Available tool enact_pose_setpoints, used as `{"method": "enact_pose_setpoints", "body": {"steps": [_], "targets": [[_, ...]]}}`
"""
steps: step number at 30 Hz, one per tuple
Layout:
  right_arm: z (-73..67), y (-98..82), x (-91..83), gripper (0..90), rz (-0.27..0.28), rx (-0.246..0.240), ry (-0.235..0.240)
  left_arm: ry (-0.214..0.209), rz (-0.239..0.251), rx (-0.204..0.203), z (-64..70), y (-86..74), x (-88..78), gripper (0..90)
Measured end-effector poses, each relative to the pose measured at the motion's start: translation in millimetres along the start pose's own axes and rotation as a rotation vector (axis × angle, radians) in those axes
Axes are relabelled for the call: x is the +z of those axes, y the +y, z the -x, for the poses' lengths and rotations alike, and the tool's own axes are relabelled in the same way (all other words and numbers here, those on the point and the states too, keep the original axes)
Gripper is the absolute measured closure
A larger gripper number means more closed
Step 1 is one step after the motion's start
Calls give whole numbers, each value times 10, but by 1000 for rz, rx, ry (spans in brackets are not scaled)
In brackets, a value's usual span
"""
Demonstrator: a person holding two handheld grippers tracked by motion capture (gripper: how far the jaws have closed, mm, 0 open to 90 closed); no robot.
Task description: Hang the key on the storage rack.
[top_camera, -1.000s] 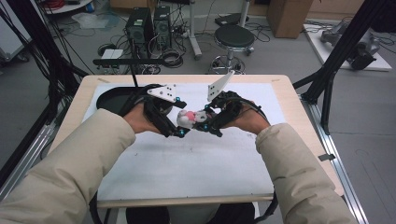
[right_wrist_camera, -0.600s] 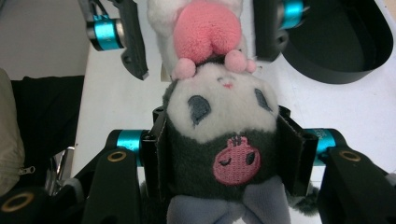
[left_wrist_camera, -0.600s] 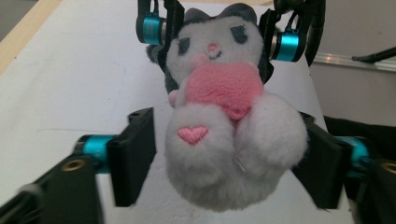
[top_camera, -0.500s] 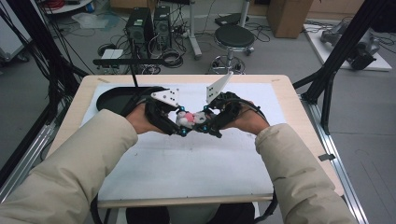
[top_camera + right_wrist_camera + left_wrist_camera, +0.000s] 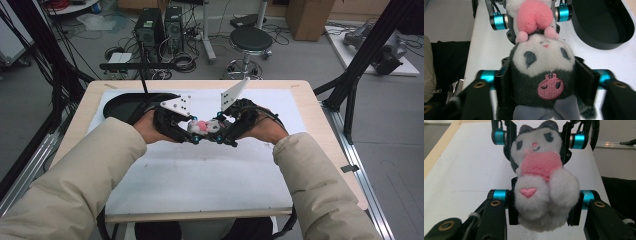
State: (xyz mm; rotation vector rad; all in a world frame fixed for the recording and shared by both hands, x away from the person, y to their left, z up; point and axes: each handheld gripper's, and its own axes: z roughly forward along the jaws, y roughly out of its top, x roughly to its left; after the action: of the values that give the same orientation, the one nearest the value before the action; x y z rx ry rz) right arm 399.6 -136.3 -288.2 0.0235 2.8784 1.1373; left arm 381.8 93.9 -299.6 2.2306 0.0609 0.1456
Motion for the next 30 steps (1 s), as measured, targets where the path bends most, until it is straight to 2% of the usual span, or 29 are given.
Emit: {"method": "enact_pose_setpoints", "body": {"steps": [1, 2, 3, 4, 6, 7, 8, 13, 22, 26, 27, 30], "targets": [[0, 0, 0, 315, 0, 0, 0, 2, 1, -2, 0, 2, -8, 565], [-3, -2, 0, 204, 10, -2, -8, 5, -2, -1, -2, 2, -19, 567], [-2, -4, 5, 71, 35, 16, -52, 11, -6, 4, -4, -1, -23, 567], [11, -12, -19, 5, 59, 34, -116, 26, -15, 4, -8, -7, -34, 567], [25, -39, -68, 5, 106, 50, -142, 33, -22, 4, -10, -12, -48, 567], [25, -39, -68, 5, 106, 50, -142, 46, -25, -4, -18, -21, -68, 567], [28, -66, -105, 5, 134, 62, -174, 57, -24, -14, -29, -31, -89, 567], [32, -238, -264, 5, 217, 113, -233, 136, -5, -56, -99, -83, -246, 567], [-40, -627, -481, 5, 293, 189, -327, 305, 34, -168, -212, -242, -678, 567], [-63, -843, -557, 5, 311, 232, -374, 381, 28, -206, -245, -354, -880, 566], [-71, -870, -571, 5, 320, 252, -374, 397, 26, -216, -253, -384, -926, 566], [-87, -973, -615, 5, 346, 263, -397, 446, 22, -245, -266, -465, -1054, 566]]}}
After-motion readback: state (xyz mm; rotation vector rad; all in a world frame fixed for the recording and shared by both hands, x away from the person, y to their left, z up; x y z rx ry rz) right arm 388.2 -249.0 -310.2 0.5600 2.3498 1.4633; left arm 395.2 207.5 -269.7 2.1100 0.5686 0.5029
